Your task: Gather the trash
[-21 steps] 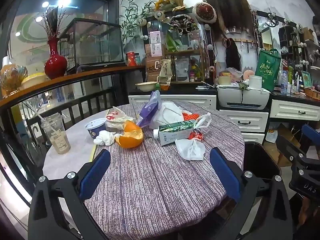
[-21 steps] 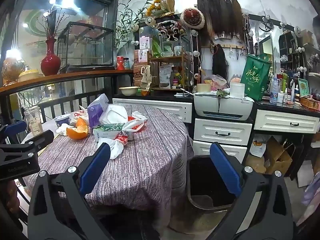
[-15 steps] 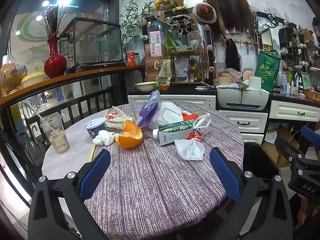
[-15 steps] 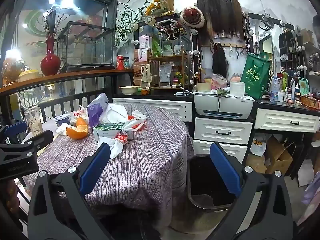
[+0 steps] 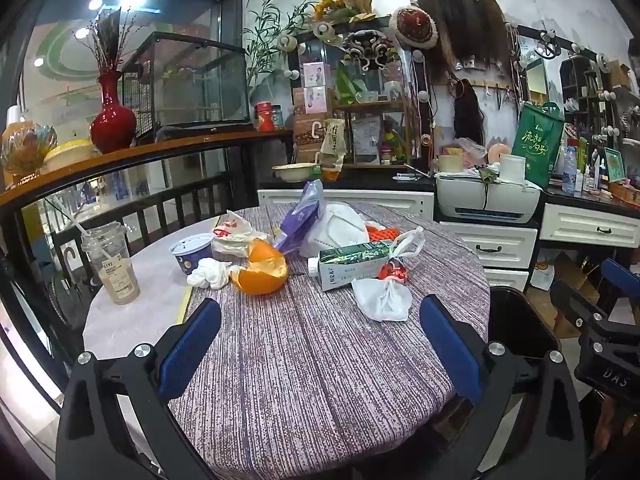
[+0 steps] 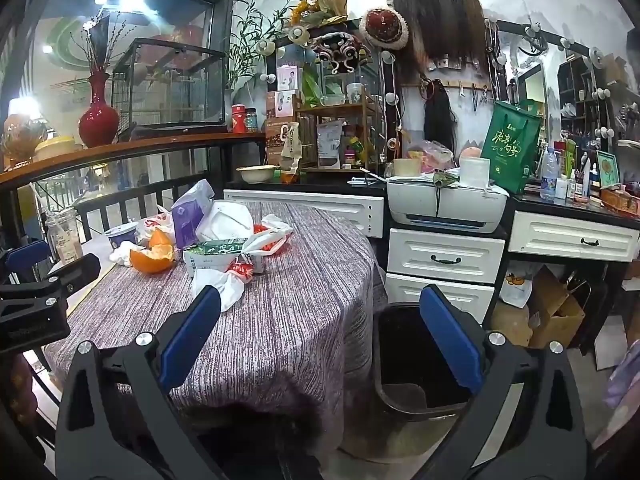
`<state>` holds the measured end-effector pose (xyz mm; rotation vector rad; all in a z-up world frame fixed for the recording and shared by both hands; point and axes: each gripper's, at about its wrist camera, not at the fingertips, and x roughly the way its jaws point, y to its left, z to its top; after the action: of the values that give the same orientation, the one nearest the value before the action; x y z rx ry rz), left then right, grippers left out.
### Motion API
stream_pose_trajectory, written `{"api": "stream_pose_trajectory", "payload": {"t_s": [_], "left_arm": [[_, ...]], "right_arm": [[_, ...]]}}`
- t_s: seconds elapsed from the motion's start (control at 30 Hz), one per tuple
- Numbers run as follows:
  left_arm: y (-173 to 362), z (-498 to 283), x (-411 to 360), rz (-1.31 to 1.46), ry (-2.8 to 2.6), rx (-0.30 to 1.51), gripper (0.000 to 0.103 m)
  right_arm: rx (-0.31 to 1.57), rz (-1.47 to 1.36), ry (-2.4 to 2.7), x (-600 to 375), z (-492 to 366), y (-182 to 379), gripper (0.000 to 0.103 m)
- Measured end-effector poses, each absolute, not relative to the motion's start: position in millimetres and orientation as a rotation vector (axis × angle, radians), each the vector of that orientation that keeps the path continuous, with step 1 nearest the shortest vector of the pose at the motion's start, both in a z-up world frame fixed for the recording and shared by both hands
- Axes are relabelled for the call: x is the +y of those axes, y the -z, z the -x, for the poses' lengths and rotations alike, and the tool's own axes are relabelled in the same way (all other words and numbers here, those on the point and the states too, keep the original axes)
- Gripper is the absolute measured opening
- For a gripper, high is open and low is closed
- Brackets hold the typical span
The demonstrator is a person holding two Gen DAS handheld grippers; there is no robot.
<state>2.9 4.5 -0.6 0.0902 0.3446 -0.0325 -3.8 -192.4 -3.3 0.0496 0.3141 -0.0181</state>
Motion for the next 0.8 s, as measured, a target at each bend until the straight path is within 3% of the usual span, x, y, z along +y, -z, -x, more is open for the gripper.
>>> {"api": "stream_pose_trajectory", "payload": {"t_s": [0.8], "left_arm": [[4.0,-4.4,2.9,-0.097,0.036,0.361,0.098]], "right_arm": [[0.316,-0.052,0.022,-193.9,2.5,0.8,0.098]]}}
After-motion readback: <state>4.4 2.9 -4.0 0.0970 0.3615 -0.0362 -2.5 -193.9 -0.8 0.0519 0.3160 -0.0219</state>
